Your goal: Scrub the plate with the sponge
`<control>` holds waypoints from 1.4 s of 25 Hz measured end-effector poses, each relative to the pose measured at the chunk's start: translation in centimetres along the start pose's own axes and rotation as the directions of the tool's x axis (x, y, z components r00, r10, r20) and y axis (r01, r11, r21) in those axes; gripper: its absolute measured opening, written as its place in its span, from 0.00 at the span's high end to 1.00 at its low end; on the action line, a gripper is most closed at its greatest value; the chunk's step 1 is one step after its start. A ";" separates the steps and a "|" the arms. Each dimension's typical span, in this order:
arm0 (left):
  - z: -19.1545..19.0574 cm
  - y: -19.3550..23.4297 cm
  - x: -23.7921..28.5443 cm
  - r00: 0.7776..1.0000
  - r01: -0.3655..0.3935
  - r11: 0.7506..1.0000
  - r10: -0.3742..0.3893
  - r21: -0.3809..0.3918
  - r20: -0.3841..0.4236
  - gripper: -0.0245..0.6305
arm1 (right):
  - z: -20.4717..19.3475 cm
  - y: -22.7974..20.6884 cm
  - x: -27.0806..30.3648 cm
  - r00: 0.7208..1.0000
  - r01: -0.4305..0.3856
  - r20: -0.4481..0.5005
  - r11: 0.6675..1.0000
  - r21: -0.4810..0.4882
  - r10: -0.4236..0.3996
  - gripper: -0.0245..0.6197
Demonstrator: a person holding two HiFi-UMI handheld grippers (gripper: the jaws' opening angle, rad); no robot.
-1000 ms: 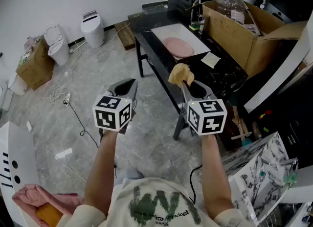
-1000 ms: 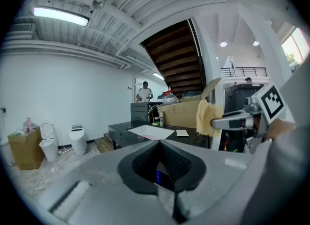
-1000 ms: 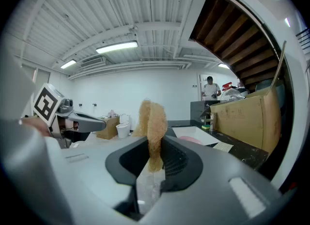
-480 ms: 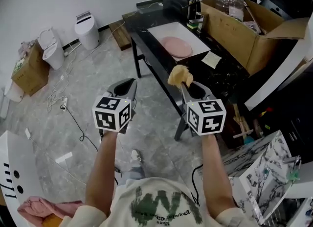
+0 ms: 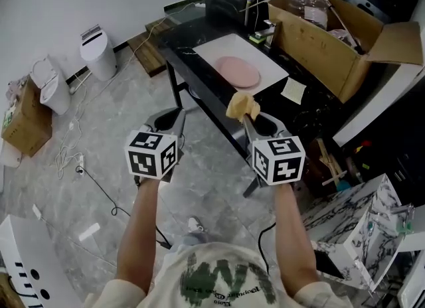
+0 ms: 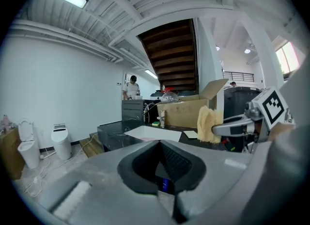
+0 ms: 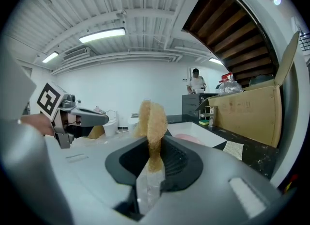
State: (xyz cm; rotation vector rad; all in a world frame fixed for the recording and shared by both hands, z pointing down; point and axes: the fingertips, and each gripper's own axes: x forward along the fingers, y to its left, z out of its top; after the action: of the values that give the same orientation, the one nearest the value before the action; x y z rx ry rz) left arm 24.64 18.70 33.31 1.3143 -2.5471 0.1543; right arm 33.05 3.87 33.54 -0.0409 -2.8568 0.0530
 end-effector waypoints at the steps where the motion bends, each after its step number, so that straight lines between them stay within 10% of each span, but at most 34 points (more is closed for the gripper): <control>1: 0.2 0.8 0.6 1.000 0.015 1.000 -0.015 0.002 -0.005 0.96 | 0.2 0.1 0.8 1.000 0.013 -0.004 1.000 0.006 -0.013 0.86; 35: 0.2 11.4 8.7 0.975 0.219 0.975 -0.217 0.036 -0.057 0.96 | 2.3 1.4 11.8 0.978 0.206 -0.050 0.977 0.055 -0.203 0.86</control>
State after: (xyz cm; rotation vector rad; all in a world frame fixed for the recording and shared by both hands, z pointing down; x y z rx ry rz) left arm 10.56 18.51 35.90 1.5726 -2.3476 0.1968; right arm 21.09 5.59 34.64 0.2610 -2.7970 0.0937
